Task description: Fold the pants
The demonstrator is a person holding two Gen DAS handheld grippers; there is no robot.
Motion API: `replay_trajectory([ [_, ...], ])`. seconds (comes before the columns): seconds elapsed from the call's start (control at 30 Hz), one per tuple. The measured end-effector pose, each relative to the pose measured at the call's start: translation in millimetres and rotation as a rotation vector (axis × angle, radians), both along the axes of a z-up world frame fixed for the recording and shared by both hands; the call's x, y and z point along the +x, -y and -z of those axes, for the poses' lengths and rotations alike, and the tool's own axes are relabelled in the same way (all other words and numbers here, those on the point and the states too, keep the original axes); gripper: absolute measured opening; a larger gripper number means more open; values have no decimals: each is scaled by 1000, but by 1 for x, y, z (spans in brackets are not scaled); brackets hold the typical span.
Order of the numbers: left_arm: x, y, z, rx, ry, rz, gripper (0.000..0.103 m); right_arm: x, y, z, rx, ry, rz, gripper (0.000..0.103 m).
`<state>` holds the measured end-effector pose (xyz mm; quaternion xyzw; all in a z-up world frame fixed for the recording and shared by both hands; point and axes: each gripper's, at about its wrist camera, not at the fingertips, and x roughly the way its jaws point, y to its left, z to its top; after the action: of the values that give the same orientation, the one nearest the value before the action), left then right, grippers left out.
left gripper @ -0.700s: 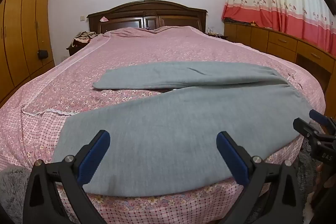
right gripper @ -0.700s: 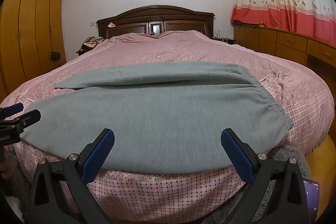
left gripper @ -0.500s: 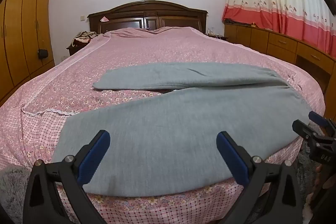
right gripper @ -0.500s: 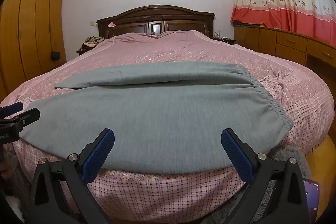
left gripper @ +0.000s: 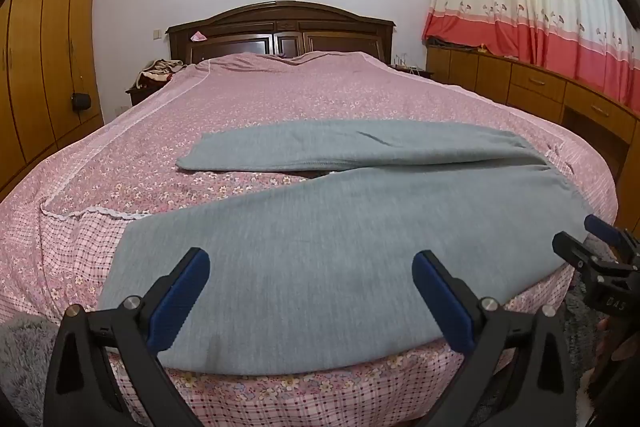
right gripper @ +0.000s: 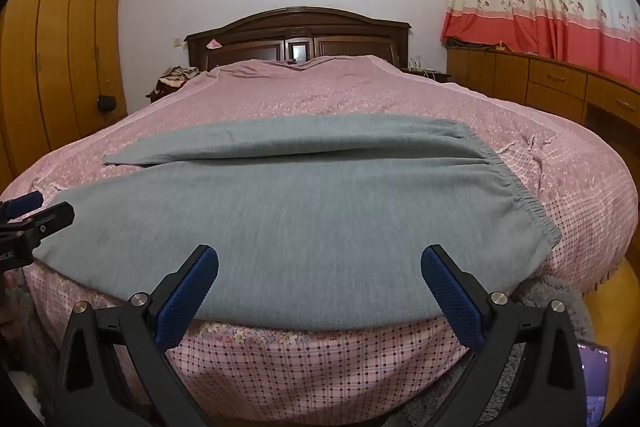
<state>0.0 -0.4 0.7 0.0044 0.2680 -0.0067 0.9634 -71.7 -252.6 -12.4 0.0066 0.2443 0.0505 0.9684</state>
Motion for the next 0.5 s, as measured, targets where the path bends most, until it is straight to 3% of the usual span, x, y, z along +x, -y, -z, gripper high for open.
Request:
replay_trajectory([
  [0.5,-3,-2,-2,-4,2,-1,103,3,4,2,11,-9,6,103],
])
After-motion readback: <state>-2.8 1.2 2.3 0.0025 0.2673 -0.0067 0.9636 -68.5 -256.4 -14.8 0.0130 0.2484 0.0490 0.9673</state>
